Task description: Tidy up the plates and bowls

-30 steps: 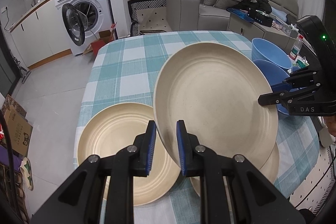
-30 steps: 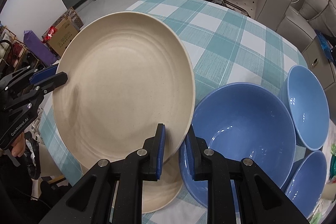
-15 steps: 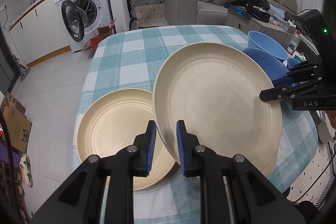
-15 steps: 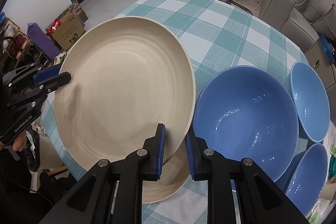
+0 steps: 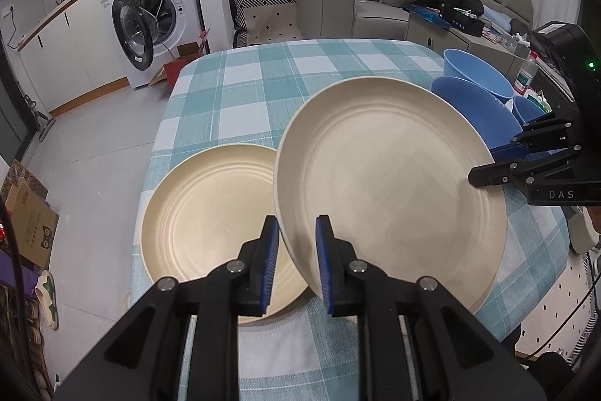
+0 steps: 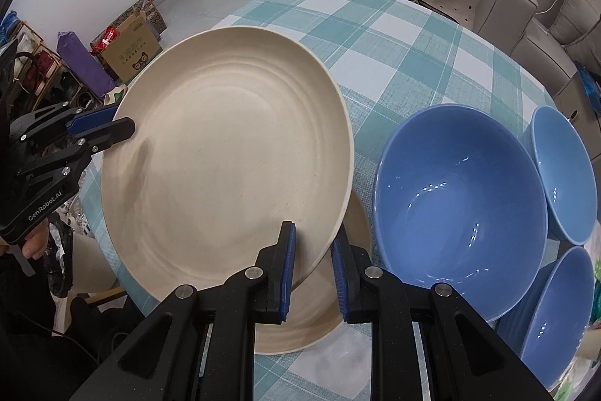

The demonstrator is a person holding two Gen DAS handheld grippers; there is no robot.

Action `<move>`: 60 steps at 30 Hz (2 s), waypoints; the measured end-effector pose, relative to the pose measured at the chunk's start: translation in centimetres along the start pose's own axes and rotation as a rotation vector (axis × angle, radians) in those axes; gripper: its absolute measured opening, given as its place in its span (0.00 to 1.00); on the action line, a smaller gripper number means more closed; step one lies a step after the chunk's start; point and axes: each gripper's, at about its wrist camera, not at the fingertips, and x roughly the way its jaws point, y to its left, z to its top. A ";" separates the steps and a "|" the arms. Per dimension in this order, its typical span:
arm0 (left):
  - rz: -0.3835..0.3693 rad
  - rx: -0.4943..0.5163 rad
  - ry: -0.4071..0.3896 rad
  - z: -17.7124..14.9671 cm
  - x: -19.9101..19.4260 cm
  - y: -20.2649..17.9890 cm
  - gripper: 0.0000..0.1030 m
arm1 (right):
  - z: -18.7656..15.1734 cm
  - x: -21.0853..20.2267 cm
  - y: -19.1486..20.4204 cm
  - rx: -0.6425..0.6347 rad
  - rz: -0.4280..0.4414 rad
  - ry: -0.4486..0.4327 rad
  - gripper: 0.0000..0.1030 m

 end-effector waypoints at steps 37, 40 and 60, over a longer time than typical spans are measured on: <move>-0.029 0.081 0.088 -1.9 2.7 -3.0 0.17 | -4.2 2.0 -0.9 0.028 -0.013 0.083 0.18; -0.021 0.094 0.092 -2.0 2.8 -3.4 0.17 | -4.4 2.2 -0.9 0.026 -0.016 0.088 0.19; -0.034 0.137 0.138 -2.1 3.8 -4.7 0.18 | -3.8 3.6 -0.9 0.045 -0.030 0.135 0.19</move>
